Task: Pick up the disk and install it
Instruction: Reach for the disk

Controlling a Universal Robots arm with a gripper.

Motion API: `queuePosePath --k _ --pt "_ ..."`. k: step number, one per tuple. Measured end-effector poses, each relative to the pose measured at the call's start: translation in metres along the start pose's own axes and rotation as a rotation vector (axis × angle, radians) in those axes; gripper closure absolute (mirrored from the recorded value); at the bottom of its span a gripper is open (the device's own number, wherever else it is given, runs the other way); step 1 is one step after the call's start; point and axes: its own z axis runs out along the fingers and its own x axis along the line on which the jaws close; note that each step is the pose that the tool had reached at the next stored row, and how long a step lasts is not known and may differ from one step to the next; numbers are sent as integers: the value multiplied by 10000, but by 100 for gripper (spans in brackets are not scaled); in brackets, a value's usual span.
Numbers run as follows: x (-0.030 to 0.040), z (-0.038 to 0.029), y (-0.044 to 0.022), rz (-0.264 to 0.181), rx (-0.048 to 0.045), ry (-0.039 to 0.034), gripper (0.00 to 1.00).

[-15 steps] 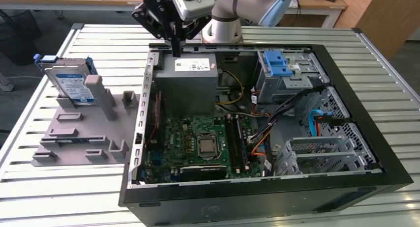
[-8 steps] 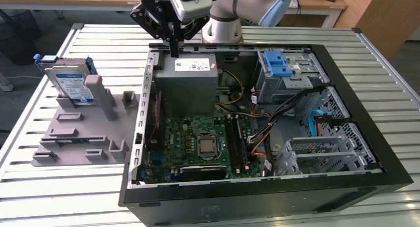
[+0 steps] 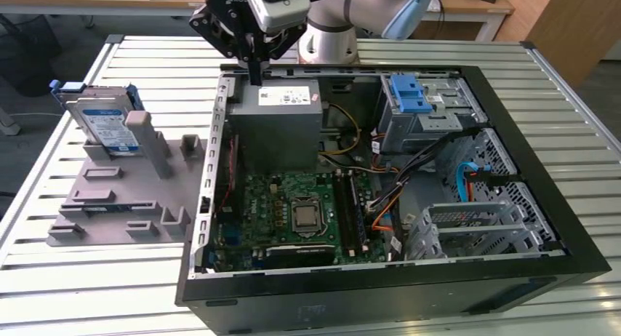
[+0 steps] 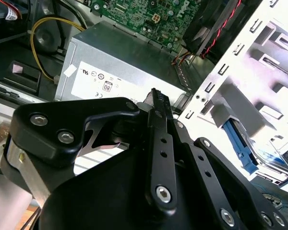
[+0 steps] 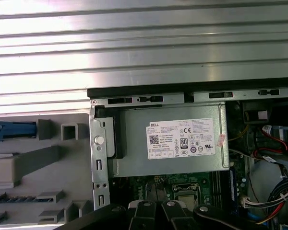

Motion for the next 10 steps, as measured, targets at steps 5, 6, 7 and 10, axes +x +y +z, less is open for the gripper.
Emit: queuePosePath --k 5,6,7,10 --pt "13 0 -1 1 0 0 89" --pt "17 0 -1 1 0 0 89" --pt "20 0 -1 1 0 0 89" --pt "29 1 -2 0 0 0 89"
